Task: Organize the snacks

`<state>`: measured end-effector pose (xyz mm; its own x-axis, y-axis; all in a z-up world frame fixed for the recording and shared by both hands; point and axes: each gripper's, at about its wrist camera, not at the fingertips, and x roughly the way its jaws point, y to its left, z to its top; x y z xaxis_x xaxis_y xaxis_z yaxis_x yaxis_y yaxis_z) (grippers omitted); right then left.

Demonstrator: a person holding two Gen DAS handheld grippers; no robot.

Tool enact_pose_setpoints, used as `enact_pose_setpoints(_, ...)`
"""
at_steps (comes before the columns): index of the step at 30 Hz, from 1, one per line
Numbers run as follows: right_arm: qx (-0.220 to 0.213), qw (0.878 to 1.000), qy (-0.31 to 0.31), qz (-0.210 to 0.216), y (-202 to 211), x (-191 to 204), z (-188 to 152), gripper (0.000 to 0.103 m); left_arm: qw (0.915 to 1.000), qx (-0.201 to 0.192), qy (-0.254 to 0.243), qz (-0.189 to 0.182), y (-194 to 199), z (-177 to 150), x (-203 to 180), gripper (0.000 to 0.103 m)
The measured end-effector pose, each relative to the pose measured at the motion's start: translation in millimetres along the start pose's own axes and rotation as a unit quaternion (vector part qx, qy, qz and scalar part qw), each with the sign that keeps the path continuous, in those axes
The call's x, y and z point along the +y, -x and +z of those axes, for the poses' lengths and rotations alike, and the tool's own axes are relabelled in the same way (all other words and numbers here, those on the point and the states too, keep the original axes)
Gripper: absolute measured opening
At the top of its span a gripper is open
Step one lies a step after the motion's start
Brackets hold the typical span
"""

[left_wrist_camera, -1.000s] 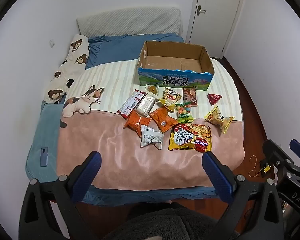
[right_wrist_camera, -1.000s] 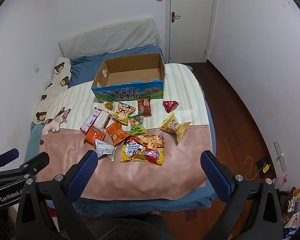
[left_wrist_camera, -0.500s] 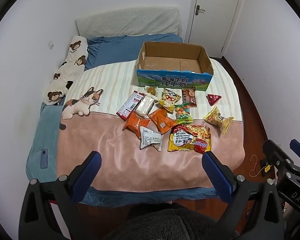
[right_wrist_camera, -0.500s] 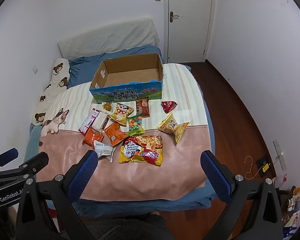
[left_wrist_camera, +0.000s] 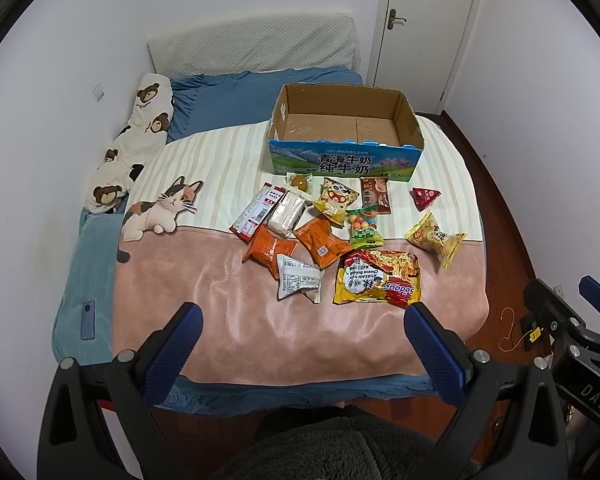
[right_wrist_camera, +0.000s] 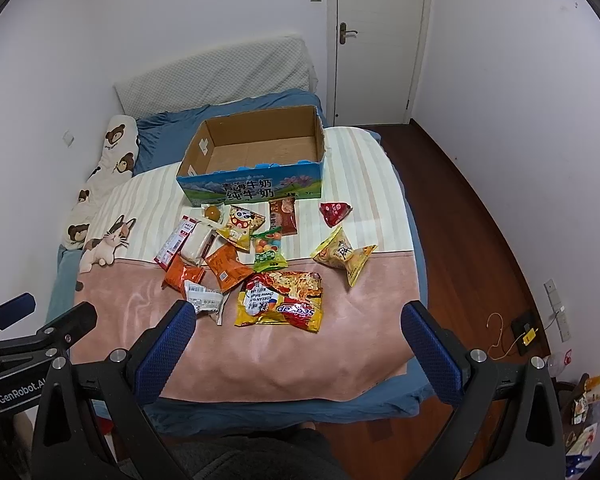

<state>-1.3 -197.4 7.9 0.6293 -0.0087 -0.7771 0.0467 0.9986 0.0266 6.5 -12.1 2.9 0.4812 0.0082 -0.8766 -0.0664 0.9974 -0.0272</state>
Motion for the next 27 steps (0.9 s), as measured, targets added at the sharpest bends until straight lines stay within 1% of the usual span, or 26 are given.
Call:
enact_pose_setpoints(9,0.002,1.0,0.0,-0.002,-2,0,1,0.103,1.0,0.001,0.001,0.0,-1,-2,0,0.103)
enact_pose_setpoints(12,0.0,1.0,0.001,-0.006,-9,-2,0,0.103,1.0,0.002,-0.001,0.0,-1,-2,0,0.103)
enact_pose_setpoints(25,0.003,1.0,-0.003,-0.008,-6,-2,4,0.103,1.0,0.007,-0.002,-0.001,-3,-4,-1,0.103)
enact_pose_setpoints(26,0.003,1.0,-0.003,-0.008,-7,-2,4,0.103,1.0,0.008,-0.004,-0.003,-15,-5,-2,0.103)
enact_pose_setpoints(27,0.005,1.0,-0.004,-0.009,-8,-2,5,0.103,0.9999,0.008,-0.005,-0.003,-16,-5,-2,0.103)
